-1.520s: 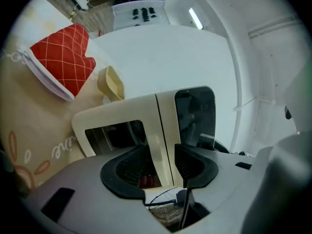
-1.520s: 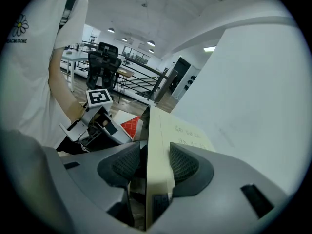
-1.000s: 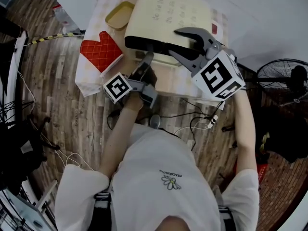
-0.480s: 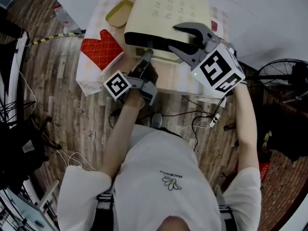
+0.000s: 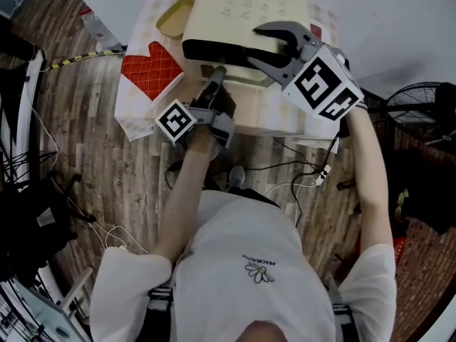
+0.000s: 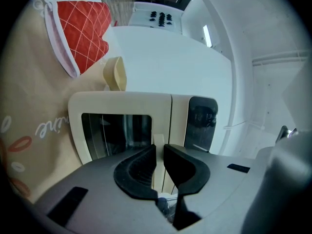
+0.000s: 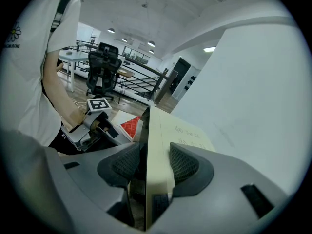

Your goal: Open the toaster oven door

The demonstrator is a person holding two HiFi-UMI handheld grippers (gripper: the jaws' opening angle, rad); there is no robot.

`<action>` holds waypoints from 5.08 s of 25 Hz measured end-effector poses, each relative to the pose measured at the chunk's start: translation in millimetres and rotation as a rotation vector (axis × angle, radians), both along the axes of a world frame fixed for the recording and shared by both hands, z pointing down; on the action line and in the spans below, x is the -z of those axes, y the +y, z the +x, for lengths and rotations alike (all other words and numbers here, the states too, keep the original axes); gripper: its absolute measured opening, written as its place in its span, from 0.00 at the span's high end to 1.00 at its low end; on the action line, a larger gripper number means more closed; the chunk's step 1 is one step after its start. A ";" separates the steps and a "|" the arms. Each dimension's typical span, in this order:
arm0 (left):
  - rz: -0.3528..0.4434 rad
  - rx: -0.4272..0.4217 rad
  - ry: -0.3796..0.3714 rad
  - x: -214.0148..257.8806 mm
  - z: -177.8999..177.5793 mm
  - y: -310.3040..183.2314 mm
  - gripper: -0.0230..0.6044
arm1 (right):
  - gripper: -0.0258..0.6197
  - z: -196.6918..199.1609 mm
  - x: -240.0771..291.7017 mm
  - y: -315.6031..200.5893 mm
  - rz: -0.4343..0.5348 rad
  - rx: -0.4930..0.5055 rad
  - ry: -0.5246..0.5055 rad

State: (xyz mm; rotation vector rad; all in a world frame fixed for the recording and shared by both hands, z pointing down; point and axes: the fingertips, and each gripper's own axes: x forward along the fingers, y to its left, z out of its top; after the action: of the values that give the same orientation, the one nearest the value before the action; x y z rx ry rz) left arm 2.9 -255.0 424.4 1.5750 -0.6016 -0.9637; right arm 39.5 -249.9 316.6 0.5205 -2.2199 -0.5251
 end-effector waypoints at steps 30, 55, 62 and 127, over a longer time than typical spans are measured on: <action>0.010 0.038 -0.030 -16.9 -6.6 43.9 0.86 | 0.67 4.4 3.3 1.6 0.014 0.028 0.007; 0.013 0.088 -0.089 -52.4 -17.0 91.4 0.84 | 0.67 1.4 0.0 2.2 0.017 0.031 0.008; -0.019 0.078 -0.097 -64.1 -19.9 102.2 0.84 | 0.67 1.3 0.6 1.8 0.011 0.027 0.007; -0.240 0.126 0.002 -191.2 -24.3 146.9 0.91 | 0.67 0.9 -0.8 2.5 0.050 0.024 0.011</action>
State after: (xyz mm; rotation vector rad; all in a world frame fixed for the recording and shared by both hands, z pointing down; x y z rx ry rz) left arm -21.3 -108.1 615.6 1.3357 -0.7924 -0.9485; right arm 40.4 -247.4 317.4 0.5157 -2.2102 -0.5955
